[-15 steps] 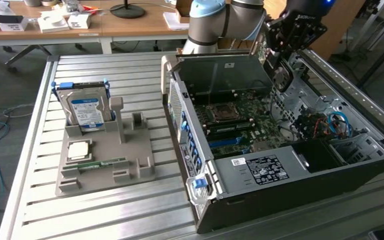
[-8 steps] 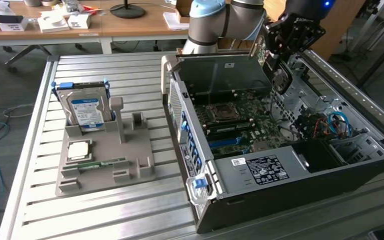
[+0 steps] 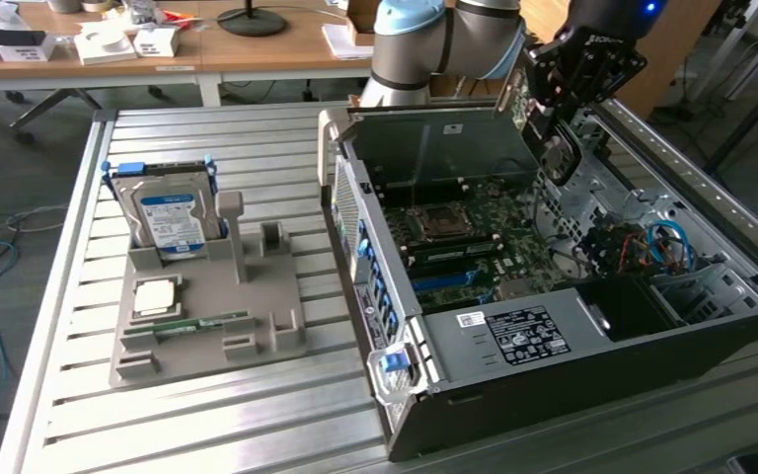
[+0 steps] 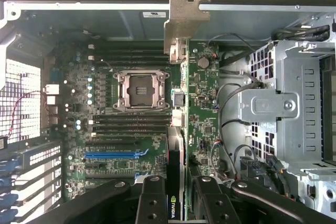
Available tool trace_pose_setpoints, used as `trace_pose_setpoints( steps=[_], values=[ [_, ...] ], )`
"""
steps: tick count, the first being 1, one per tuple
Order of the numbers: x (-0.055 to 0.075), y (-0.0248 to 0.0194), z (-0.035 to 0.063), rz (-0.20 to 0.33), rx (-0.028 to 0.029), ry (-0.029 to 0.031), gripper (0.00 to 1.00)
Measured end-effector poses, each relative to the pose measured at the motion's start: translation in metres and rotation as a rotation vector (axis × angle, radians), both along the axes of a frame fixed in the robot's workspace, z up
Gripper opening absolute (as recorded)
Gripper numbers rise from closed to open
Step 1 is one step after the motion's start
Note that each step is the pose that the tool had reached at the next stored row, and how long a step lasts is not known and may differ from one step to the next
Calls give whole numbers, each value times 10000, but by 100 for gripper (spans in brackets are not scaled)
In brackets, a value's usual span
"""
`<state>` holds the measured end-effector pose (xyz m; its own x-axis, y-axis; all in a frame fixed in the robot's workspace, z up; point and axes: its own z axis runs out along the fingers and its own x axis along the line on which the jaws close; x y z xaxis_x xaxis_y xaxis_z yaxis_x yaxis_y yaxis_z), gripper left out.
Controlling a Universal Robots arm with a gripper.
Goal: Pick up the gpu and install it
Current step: 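Insert the gpu into the slot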
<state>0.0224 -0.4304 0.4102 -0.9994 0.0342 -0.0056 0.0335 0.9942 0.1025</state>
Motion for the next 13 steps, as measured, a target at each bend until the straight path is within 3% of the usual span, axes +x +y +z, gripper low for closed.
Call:
trace_pose_setpoints(
  steps=[13],
  values=[
    [0, 0, 0, 187, -1, 0, 26]
  ],
)
